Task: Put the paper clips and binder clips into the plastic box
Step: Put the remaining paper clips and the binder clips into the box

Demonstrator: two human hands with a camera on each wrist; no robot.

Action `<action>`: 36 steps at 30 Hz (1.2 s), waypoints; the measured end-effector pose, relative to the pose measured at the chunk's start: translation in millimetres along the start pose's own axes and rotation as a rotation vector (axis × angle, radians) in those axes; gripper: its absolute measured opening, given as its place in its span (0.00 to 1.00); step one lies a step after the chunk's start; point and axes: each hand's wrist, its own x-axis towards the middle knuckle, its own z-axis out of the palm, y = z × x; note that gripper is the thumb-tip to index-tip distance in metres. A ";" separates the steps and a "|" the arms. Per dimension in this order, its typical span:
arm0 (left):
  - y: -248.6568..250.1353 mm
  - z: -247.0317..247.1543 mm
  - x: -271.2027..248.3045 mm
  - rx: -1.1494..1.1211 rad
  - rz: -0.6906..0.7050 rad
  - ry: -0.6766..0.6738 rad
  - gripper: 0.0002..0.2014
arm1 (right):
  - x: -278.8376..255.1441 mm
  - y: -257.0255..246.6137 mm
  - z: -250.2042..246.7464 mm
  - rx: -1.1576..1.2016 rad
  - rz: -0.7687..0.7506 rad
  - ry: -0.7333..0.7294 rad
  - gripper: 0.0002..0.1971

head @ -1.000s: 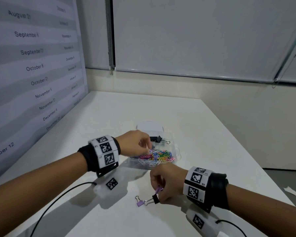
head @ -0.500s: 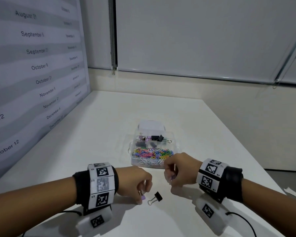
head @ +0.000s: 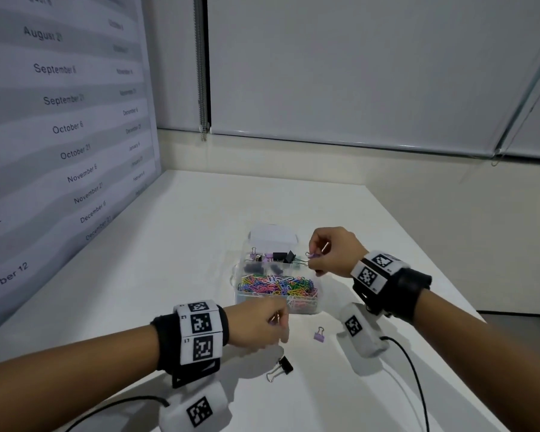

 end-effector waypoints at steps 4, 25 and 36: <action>2.0 8.2 2.2 0.037 0.023 -0.028 0.02 | 19.9 8.9 9.3 0.023 0.012 0.116 0.12; -1.5 -5.6 8.1 0.016 0.032 -0.073 0.08 | -43.5 10.5 3.9 -0.348 -0.270 -0.318 0.08; 5.2 -77.7 43.4 -0.866 -0.051 0.160 0.10 | -63.3 21.6 20.0 -0.538 -0.284 -0.508 0.12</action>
